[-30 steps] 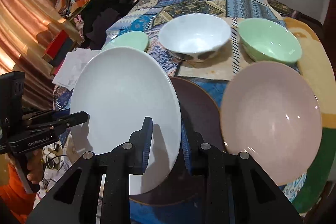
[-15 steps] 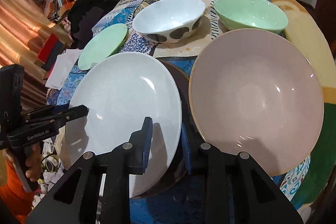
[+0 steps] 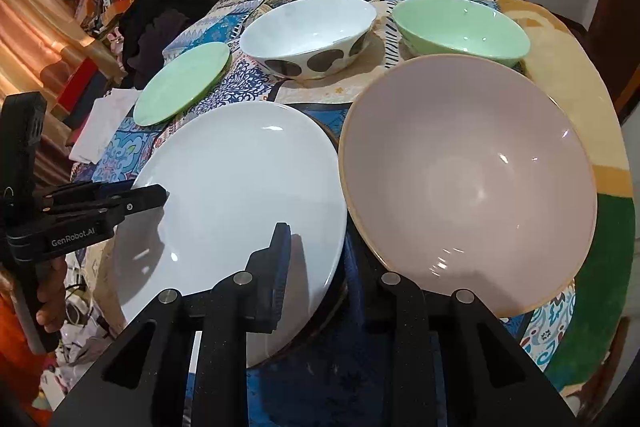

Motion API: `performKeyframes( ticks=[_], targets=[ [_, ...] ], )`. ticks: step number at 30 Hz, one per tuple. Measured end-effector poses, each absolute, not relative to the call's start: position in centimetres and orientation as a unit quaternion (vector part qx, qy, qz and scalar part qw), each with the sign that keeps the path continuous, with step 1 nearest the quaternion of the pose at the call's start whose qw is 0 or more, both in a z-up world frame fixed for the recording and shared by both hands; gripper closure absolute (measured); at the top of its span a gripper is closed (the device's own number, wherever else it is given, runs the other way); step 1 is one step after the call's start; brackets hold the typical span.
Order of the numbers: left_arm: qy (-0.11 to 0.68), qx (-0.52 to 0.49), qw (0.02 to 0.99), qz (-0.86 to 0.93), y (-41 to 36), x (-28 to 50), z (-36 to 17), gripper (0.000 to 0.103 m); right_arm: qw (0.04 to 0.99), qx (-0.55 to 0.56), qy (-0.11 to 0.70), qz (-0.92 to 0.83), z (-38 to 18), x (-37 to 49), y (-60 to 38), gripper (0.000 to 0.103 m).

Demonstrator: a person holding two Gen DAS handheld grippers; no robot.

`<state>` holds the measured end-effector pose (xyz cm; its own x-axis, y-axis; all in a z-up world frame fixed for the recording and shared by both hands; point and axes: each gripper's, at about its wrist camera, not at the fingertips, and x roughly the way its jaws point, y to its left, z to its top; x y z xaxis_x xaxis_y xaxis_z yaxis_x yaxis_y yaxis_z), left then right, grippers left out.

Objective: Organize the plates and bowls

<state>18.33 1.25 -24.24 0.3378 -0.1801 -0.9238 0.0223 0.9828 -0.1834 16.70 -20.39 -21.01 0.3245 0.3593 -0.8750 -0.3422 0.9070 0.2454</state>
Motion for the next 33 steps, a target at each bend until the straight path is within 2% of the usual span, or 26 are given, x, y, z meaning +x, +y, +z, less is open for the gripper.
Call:
performKeyframes(
  ticks=[9,11,13,20,24,30,33],
  targets=[
    [0.571,-0.066,0.816,-0.065,0.9,18.4,-24.3,0.07,0.819,-0.008,0.538,0.201,-20.6,16.1,-20.1,0.076],
    [0.568,-0.062,0.818,-0.068,0.8,18.2,-24.1,0.068,0.821,-0.011,0.534,0.204,-20.3,15.8,-20.2,0.076],
    [0.561,-0.062,0.822,-0.072,0.8,17.9,-23.7,0.062,0.824,-0.012,0.527,0.209,-19.8,15.4,-20.1,0.076],
    [0.54,-0.066,0.837,-0.069,1.5,17.1,-21.8,0.061,0.839,-0.017,0.492,0.233,-17.1,15.5,-18.6,0.076],
    [0.516,-0.067,0.852,-0.057,2.6,16.7,-20.1,0.054,0.838,-0.013,0.483,0.253,-16.4,16.5,-16.9,0.075],
    [0.48,-0.065,0.874,-0.025,5.6,17.1,-17.8,0.044,0.834,-0.014,0.48,0.271,-16.5,18.7,-13.9,0.065],
    [0.467,-0.068,0.881,-0.007,7.6,17.7,-17.1,0.034,0.83,-0.014,0.481,0.28,-16.6,20.1,-12.3,0.062]
  ],
)
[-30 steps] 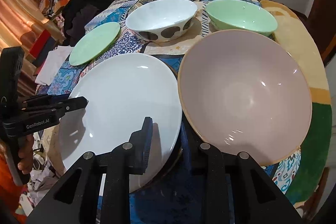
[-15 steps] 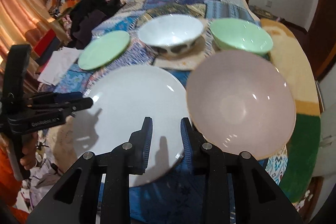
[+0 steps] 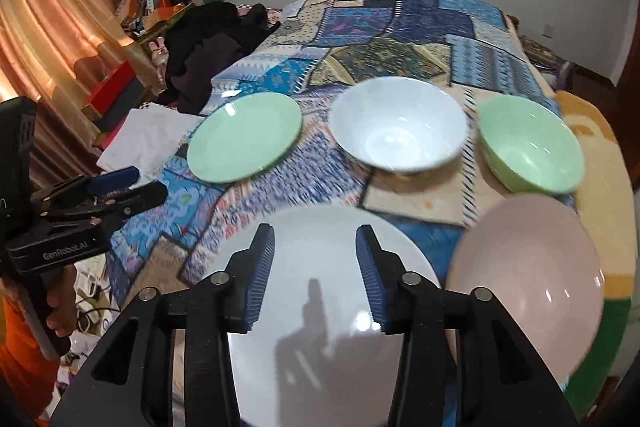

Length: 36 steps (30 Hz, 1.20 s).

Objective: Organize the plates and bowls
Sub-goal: 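Open both tools to release the white plate, then grip the pale green plate rim with the left tool while the right tool grips it too, then carry the pale green plate over the white plate with both tools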

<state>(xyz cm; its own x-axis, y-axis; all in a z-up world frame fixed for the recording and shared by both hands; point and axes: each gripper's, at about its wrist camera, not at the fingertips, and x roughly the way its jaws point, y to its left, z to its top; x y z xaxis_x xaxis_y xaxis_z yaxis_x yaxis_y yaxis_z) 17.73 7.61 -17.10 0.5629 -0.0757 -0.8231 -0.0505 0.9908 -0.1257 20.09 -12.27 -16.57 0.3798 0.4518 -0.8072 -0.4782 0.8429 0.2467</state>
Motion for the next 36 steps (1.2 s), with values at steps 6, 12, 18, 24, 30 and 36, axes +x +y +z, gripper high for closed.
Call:
performKeyframes(
  ticks=[6,12,18,24,30,36],
  targets=[
    [0.462,-0.088,0.881,0.039,13.1,20.2,-17.3,0.032,0.823,-0.032,0.487,0.29,-17.7,22.9,-8.6,0.062],
    [0.495,-0.115,0.858,0.078,19.1,24.2,-20.6,0.031,0.803,-0.05,0.512,0.301,-20.0,25.7,-4.9,0.062],
    [0.526,-0.13,0.838,0.07,23.0,27.8,-24.8,0.032,0.782,-0.066,0.541,0.301,-22.5,28.2,-2.0,0.062],
    [0.549,-0.128,0.825,0.032,23.7,30.8,-27.7,0.064,0.767,-0.078,0.564,0.294,-24.6,29.5,0.0,0.068],
    [0.545,-0.116,0.83,0.001,23.5,32.8,-28.6,0.074,0.764,-0.071,0.573,0.289,-25.4,30.3,0.6,0.074],
    [0.542,-0.126,0.831,-0.005,24.0,32.7,-28.8,0.078,0.761,-0.071,0.575,0.291,-25.6,30.5,0.7,0.076]
  ],
)
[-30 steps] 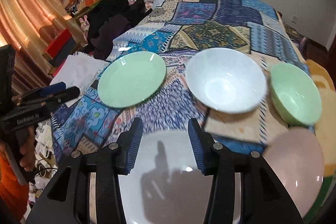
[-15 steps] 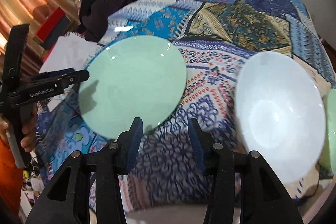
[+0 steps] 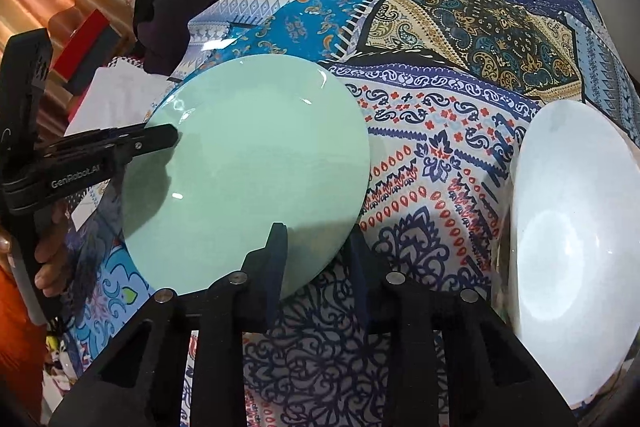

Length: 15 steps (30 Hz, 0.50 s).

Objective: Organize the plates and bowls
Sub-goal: 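Carry the pale green plate over the white plate with both tools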

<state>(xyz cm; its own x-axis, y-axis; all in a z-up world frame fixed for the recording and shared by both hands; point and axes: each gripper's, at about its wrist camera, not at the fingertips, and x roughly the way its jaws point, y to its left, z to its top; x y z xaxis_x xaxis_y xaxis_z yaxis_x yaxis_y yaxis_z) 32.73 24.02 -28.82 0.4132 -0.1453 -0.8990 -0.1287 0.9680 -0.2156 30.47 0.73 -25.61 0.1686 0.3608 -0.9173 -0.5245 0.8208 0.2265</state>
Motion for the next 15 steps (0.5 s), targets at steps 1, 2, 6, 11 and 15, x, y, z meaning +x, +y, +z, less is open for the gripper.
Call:
performKeyframes(
  ticks=[1,2,6,11,15],
  targets=[
    [0.543,-0.129,0.83,-0.005,24.1,32.4,-28.7,0.079,0.758,-0.072,0.577,0.296,-25.5,30.2,0.7,0.076],
    [0.544,-0.131,0.829,-0.004,24.1,32.1,-28.6,0.079,0.754,-0.072,0.579,0.3,-25.6,30.2,1.1,0.076],
    [0.551,-0.129,0.824,0.005,24.3,29.4,-28.0,0.079,0.739,-0.083,0.584,0.325,-25.4,28.2,1.7,0.077],
    [0.561,-0.143,0.815,0.016,24.5,23.6,-27.4,0.079,0.716,-0.091,0.591,0.36,-24.8,24.8,2.1,0.077],
    [0.567,-0.154,0.809,0.019,24.2,19.6,-27.1,0.079,0.707,-0.095,0.592,0.376,-24.9,22.8,2.0,0.078]
  ],
)
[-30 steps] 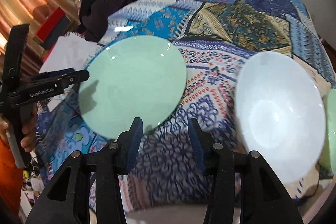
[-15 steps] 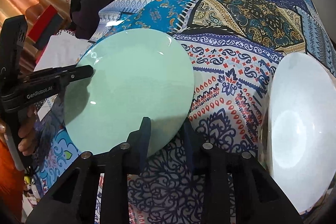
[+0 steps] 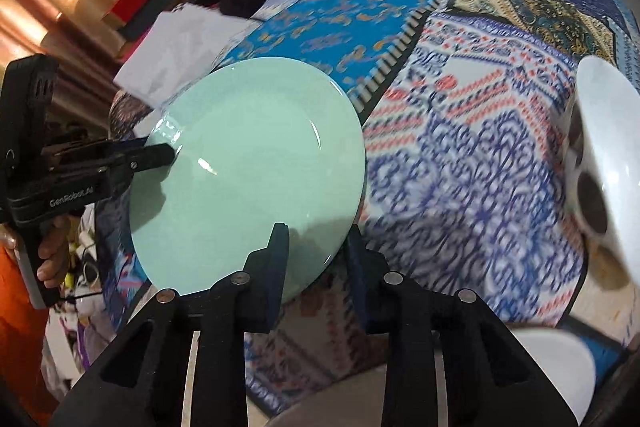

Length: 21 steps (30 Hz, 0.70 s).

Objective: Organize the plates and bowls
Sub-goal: 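Carry the pale green plate over the white plate with both tools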

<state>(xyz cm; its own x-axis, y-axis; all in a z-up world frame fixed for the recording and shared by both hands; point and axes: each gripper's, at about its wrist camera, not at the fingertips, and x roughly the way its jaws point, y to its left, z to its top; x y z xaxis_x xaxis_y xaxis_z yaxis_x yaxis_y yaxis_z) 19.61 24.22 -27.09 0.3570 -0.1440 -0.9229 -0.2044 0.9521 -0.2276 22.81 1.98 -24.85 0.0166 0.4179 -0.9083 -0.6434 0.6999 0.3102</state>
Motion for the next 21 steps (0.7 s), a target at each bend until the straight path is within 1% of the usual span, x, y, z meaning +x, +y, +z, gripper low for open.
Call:
performKeyframes(
  ticks=[5,12,14,21],
  targets=[
    [0.567,-0.161,0.808,0.018,23.7,17.2,-27.1,0.079,0.706,-0.092,0.597,0.37,-25.3,23.2,2.3,0.079],
    [0.562,-0.167,0.809,0.024,23.5,17.6,-27.4,0.079,0.701,-0.084,0.604,0.371,-26.4,24.9,3.4,0.079],
    [0.56,-0.165,0.811,0.024,23.4,17.5,-27.3,0.079,0.704,-0.083,0.602,0.369,-26.3,24.9,3.5,0.081],
    [0.552,-0.158,0.818,0.029,22.7,17.4,-26.4,0.079,0.723,-0.076,0.585,0.359,-24.9,24.2,2.2,0.081]
  ],
)
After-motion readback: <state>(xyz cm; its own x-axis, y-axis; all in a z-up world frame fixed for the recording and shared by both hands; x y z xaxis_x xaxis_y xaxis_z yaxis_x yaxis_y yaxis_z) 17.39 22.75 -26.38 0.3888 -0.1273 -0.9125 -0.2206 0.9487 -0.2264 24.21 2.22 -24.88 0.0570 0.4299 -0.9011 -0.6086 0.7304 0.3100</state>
